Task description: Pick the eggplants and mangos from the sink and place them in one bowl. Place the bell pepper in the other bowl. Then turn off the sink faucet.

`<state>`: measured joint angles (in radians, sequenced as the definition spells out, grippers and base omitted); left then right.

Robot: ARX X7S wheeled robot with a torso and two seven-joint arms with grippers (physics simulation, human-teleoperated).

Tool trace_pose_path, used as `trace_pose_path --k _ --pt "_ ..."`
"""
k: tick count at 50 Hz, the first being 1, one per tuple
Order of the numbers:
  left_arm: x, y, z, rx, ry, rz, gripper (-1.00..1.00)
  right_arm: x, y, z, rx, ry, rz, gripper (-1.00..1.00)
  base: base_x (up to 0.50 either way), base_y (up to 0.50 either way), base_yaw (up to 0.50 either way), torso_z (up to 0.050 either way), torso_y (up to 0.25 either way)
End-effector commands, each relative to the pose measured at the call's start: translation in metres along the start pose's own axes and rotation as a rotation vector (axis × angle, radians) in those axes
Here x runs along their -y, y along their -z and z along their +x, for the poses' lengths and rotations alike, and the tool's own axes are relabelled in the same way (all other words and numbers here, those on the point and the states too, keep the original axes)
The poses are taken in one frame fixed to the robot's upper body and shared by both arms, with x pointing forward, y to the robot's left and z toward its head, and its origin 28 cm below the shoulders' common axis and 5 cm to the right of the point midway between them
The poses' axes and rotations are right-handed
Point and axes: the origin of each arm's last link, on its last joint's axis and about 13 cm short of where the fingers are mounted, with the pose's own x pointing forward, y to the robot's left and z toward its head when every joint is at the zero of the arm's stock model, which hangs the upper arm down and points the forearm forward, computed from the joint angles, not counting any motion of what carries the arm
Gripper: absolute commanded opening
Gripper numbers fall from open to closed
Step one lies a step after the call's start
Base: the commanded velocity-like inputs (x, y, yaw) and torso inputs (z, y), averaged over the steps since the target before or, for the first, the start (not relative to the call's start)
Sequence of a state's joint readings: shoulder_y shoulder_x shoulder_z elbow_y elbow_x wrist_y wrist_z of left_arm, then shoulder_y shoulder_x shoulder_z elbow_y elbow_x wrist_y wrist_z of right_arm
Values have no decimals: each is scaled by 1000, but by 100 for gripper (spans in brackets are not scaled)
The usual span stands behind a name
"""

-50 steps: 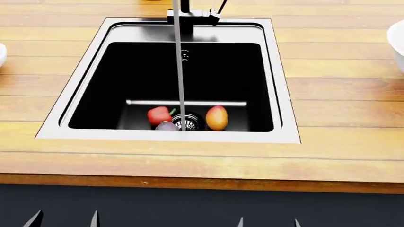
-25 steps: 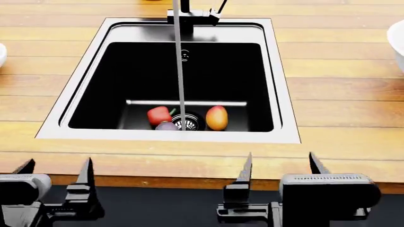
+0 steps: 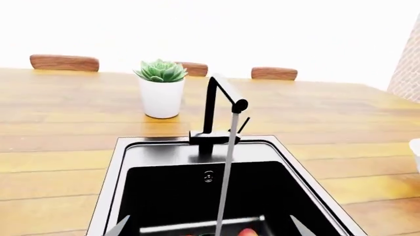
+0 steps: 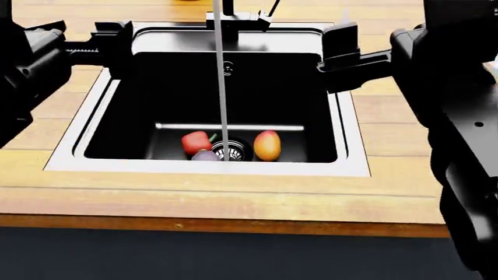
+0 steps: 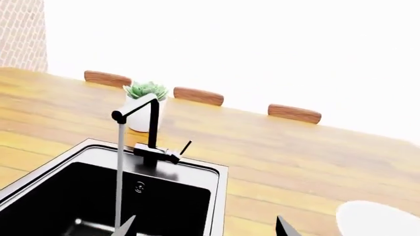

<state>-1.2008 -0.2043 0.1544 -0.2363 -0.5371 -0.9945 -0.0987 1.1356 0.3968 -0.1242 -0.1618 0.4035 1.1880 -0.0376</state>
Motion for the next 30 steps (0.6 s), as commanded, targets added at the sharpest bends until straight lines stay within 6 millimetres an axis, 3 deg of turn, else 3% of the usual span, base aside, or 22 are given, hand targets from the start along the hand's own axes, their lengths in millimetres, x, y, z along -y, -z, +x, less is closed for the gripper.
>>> trace_pose_path --k 1,10,19,30 --pt "-7 -61 31 -42 -24 33 100 31 -50 23 -52 21 -36 100 0 0 0 0 0" --pt "-13 -34 37 -92 -52 61 100 31 -38 30 -116 -13 24 100 180 0 0 0 0" --pt "-17 -36 39 -87 -66 80 100 36 -48 38 -145 -33 21 100 488 0 0 0 0" --pt "-18 -28 45 -114 -57 79 100 35 -34 33 -179 -30 49 100 500 0 0 0 0"
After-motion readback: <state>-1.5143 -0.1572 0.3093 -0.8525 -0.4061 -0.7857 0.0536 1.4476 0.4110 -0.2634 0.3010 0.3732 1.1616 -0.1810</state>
